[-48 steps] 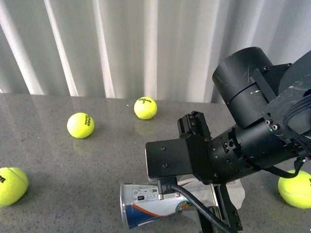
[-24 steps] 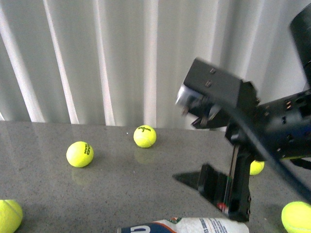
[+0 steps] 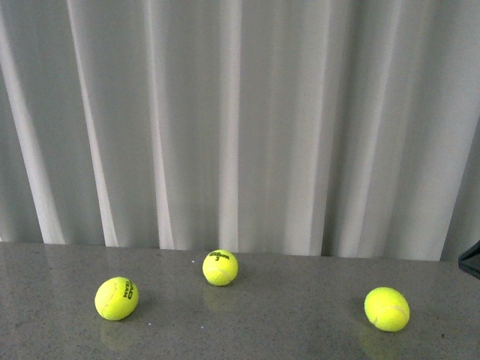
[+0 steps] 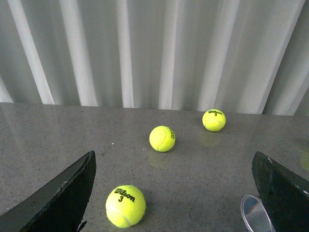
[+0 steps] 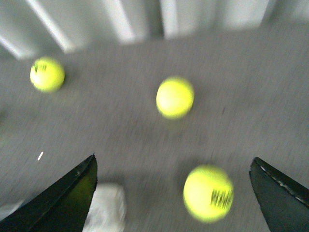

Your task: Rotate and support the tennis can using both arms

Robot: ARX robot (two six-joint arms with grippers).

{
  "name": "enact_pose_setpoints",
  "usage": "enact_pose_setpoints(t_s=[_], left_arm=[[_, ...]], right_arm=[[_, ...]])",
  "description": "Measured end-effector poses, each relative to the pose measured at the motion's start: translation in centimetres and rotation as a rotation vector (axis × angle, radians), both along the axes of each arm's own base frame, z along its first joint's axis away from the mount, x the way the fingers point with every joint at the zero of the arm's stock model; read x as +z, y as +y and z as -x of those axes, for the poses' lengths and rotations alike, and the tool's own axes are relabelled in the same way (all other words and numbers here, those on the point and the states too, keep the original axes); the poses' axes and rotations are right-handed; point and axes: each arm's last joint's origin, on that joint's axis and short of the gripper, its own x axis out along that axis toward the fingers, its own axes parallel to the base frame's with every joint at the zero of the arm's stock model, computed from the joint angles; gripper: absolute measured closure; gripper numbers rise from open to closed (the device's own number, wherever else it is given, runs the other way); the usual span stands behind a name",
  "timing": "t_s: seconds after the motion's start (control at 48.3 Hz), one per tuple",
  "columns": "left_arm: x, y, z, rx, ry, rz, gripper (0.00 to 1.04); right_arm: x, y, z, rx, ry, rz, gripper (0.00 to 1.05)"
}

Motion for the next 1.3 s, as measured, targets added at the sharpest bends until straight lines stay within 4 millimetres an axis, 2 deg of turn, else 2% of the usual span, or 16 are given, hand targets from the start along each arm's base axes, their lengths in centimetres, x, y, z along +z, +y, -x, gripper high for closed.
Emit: enact_pose_setpoints(t_s=[0.062, 0.166, 0.269, 0.352, 0.455, 0.704, 0.973, 1.304], left_arm=[[0.0, 0.0, 0.0, 0.002, -0.002, 0.0, 0.07], [0.0, 0.0, 0.0, 0.003, 0.0, 0.0, 0.07], [0.0, 0.0, 0.0, 0.0, -0.001, 0.0, 0.07], [0.0, 0.0, 0.0, 0.001, -0.001, 0.0, 0.07], [0.0, 0.0, 0.0, 0.001, -0.001, 0.0, 0.07], [0.0, 0.0, 0.0, 0.001, -0.001, 0.0, 0.07], [0.0, 0.0, 0.0, 0.001, -0.001, 0.0, 0.07], [0.0, 0.0, 0.0, 0.001, -0.001, 0.0, 0.07]], right_arm=[[-1.0, -0.1, 0.9, 0.0, -0.219, 0.072, 0.26], [-1.2, -0.3, 2.9, 0.01, -0.412, 0.12, 0.42], [-0.9, -1.0, 4.3, 0.007, -0.491, 0.137, 0.58], [-1.7, -1.8, 5.9, -0.005, -0.483, 0.152, 0.78], [-2.4, -1.8, 7.5, 0.006, -0.478, 0.155, 1.01], [-3.4, -1.8, 10.3, 0.005, -0.476, 0.159, 1.01], [-4.7, -1.8, 11.9, 0.006, -0.47, 0.159, 1.01], [-4.2, -1.8, 13.3, 0.004, -0.487, 0.159, 1.01]])
